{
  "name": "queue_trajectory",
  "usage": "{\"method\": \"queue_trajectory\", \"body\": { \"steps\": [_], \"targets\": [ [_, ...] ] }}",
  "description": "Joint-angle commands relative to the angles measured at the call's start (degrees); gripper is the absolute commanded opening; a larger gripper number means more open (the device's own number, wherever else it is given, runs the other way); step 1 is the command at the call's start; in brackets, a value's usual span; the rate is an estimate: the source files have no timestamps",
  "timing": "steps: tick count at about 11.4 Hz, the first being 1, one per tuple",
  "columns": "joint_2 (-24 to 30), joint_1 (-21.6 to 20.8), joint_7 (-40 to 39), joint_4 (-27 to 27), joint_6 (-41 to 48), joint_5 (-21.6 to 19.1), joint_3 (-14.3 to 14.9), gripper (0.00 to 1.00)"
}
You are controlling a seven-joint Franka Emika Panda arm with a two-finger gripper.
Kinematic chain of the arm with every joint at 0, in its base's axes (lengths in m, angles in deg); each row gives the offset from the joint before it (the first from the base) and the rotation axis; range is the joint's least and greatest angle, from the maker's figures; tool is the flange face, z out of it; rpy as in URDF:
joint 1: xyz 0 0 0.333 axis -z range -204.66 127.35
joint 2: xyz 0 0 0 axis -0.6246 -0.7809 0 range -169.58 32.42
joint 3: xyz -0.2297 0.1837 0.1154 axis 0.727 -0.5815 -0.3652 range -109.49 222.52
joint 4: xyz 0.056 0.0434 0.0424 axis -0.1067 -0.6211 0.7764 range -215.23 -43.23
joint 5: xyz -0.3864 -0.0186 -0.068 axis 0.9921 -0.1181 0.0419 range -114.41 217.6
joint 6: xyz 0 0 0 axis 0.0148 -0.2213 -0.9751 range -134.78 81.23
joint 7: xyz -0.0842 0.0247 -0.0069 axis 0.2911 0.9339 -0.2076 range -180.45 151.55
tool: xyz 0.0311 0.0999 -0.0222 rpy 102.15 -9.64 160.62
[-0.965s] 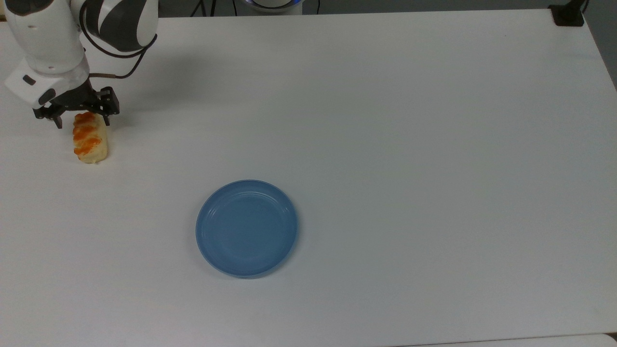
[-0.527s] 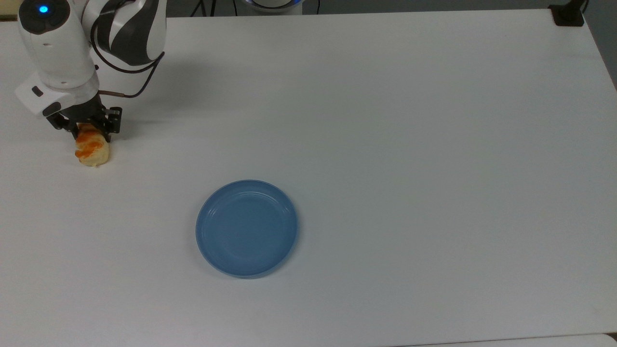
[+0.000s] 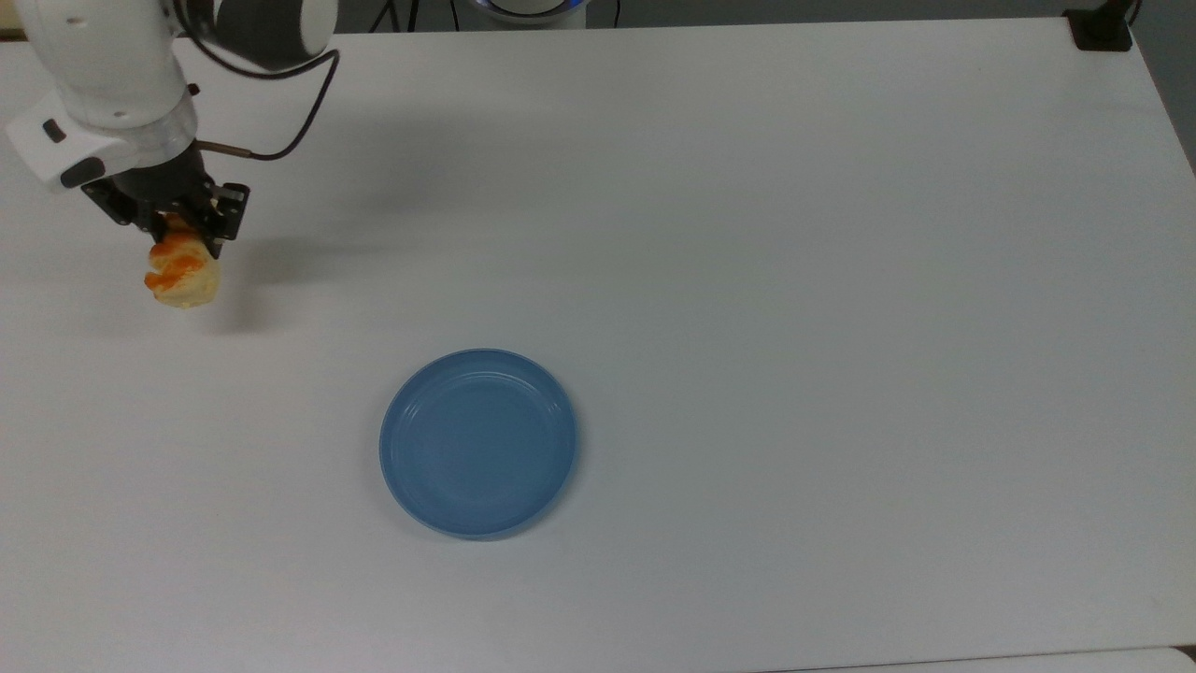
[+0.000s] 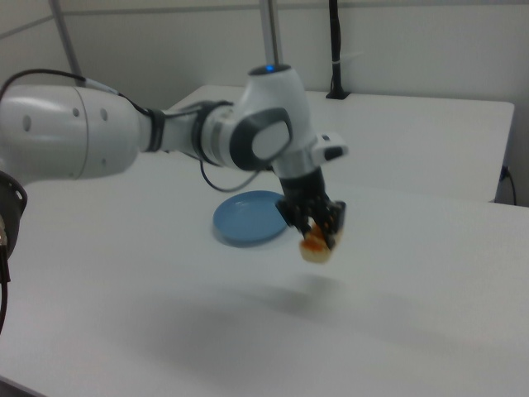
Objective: Put the bread onto the plate
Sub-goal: 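Lift the bread roll and carry it over the blue plate, then lower the bread roll onto the plate and open the gripper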
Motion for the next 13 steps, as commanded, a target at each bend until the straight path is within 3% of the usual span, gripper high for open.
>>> {"method": "queue_trajectory", "body": {
  "steps": [1, 3, 6, 8, 12, 13],
  "targets": [
    [0.2, -2.7, 15.3, 4.0, 3.5, 0.0, -5.9, 0.47],
    [-0.8, -5.9, 27.2, 5.8, 3.0, 0.6, -7.3, 0.47],
    [-6.7, -13.0, 37.9, 11.1, 2.2, 1.2, -7.4, 0.48],
    [-9.1, -15.7, 38.4, 11.5, -0.8, 2.0, -7.3, 0.48],
    [-17.2, -17.2, 36.8, 14.4, -7.0, 11.9, -7.4, 0.48],
    [-17.8, -17.2, 36.6, 14.3, -7.8, 12.8, -7.4, 0.48]
  ]
}}
